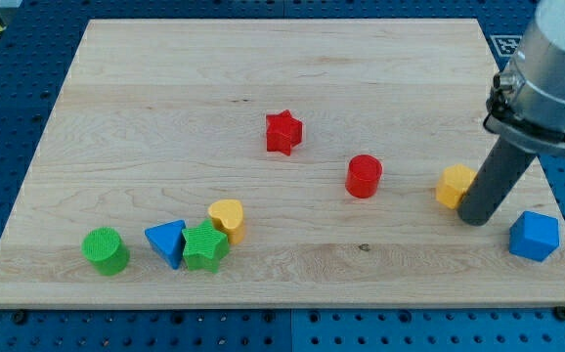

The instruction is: Move the yellow hexagon toward the red circle

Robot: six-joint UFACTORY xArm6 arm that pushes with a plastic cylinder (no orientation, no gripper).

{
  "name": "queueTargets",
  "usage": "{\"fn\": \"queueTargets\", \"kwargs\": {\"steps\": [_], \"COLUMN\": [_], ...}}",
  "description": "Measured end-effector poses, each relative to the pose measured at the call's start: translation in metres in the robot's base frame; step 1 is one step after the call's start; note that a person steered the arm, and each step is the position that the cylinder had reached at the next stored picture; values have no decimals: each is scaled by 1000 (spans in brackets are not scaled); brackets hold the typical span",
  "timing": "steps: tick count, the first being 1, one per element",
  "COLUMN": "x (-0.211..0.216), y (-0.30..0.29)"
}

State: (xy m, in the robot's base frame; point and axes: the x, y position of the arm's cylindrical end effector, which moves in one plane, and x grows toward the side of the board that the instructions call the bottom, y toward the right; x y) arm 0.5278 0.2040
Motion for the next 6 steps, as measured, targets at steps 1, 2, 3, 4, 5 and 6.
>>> {"fn": "queueTargets", "kwargs": {"steps": [1, 2, 3, 4, 5, 6], "x": [-26, -45, -41, -7, 7, -20], "y": [15, 10, 7, 8, 3, -21]}}
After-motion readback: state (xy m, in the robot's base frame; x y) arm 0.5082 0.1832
